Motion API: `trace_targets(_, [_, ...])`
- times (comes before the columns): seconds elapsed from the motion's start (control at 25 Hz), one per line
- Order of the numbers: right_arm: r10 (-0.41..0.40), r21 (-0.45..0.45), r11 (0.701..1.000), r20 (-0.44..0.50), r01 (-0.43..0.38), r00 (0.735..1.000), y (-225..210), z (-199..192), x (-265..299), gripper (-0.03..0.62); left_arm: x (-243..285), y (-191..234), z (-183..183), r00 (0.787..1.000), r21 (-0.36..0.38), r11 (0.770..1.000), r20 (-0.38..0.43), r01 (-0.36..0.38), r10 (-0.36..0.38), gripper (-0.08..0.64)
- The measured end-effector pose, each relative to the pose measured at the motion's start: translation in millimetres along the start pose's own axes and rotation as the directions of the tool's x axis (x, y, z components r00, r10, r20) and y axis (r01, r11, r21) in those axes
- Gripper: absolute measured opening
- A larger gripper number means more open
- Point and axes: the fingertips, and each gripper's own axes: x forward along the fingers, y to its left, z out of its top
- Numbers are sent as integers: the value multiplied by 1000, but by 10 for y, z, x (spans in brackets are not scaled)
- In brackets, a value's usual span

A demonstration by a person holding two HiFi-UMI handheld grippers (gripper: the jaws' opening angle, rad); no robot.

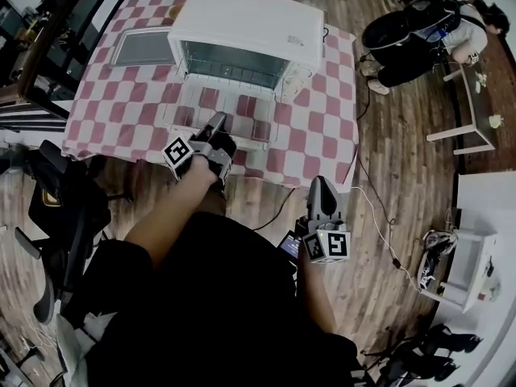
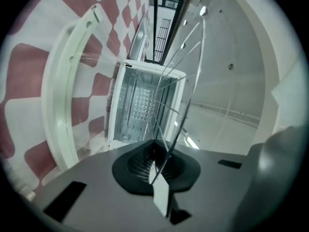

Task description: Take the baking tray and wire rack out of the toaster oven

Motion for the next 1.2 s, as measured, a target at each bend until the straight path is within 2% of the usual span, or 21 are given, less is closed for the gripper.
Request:
trace_targets(0.16, [26, 1, 1000, 9, -26, 1000, 120, -41, -323, 3, -418, -72, -192, 1000, 2, 1000, 0, 24, -24, -5])
trace_targets(0.36, [42, -42, 998, 29, -41, 999, 251, -82, -680, 3, -931, -175, -332, 999, 25, 999, 13, 44, -44, -5])
trace_targets(0.56, [42, -71, 997, 31, -39, 999, 257, -220, -677, 3, -1182, -67, -308, 1000, 48, 999, 9, 20, -20, -5])
trace_targets(0.76, [74, -85, 994, 16, -73, 997, 510, -301, -982, 3, -1915, -264, -377, 999, 84, 996, 44, 20, -23, -5])
trace_targets(0.96, [116, -63, 991, 26, -114, 993, 732, -303, -887, 3, -2308, -366, -143, 996, 99, 995, 91, 1, -10, -5])
trace_targets(1.2, [153, -89, 985, 32, -150, 988, 976, -235, -555, 3, -2566, -489, 389, 987, 115, 993, 163, -16, -3, -5])
